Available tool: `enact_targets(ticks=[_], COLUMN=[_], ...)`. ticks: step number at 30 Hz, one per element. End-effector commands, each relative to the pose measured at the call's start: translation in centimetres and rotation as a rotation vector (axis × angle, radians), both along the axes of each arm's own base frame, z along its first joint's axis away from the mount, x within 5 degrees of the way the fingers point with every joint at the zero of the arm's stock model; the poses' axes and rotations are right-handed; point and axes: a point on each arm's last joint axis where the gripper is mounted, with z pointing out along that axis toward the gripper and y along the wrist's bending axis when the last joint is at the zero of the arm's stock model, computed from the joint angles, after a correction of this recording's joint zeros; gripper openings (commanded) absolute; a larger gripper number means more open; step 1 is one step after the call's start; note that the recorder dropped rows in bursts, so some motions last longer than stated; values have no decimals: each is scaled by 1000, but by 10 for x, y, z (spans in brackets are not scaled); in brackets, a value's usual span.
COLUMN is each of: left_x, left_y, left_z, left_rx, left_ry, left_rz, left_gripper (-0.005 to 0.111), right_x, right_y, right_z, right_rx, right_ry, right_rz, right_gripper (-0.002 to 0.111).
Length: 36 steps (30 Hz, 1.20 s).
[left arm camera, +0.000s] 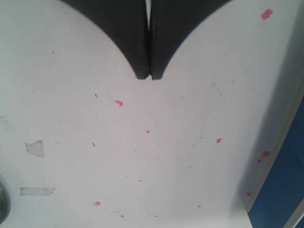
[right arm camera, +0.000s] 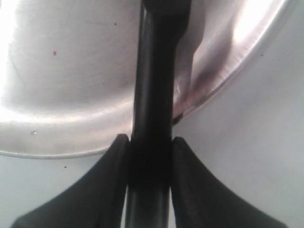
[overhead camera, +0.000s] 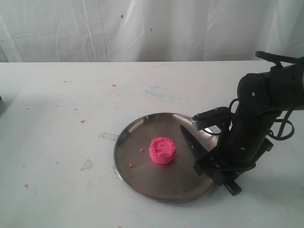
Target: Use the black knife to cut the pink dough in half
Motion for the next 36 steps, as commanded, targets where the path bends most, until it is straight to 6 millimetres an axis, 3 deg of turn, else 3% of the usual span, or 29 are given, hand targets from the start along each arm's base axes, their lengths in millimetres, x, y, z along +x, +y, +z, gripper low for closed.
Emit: enact_targets(ticks=[1,16,23,28,31,36], left_x=[-1,-1,-1,-1,-1,-1], left_y=[0,0,0,0,0,0], left_z=[-3,-3,-3,-3,-3,-3], left_rx=[-4,-4,-4,-4,-4,-4], left_ry=[19,19,19,19,19,19], left_rz=[3,3,3,3,3,3], left_gripper=[0,0,0,0,0,0], right_x=[1,5,5,3,3,-6], right_y=[1,2,2,2,3,3], right_z=[3,3,3,3,14,53], right_rx=[12,24,27,22,32,59], right_ry=[-23,-67,-66,-50,-33,-66], right_rz=[-6,11,11,13,10,49], right_gripper=[15,16,33,35,35,35])
